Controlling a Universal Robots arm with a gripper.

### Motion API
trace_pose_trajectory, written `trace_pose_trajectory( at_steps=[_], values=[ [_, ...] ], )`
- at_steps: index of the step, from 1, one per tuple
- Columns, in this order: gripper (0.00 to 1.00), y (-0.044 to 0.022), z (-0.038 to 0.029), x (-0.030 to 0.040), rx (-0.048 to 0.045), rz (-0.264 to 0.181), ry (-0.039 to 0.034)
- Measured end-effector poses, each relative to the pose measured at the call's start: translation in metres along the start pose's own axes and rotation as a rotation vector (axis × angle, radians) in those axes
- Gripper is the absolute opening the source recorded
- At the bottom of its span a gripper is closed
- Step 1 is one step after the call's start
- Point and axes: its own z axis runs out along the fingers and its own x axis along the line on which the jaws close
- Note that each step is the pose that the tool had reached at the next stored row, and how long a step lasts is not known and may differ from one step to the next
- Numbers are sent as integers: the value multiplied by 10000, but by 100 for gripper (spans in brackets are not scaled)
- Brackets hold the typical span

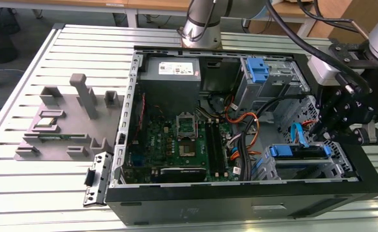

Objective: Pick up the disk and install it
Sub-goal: 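Insert the second disk wire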

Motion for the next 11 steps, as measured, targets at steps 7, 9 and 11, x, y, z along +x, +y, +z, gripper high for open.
trace_pose_trajectory(
  at_steps=[7, 9, 11],
  values=[
    [23, -10, -78, -5, 0, 0, 2],
    [23, -11, -85, -14, -1, 0, -3],
    [23, -12, -86, -39, -1, 0, 0]
  ],
)
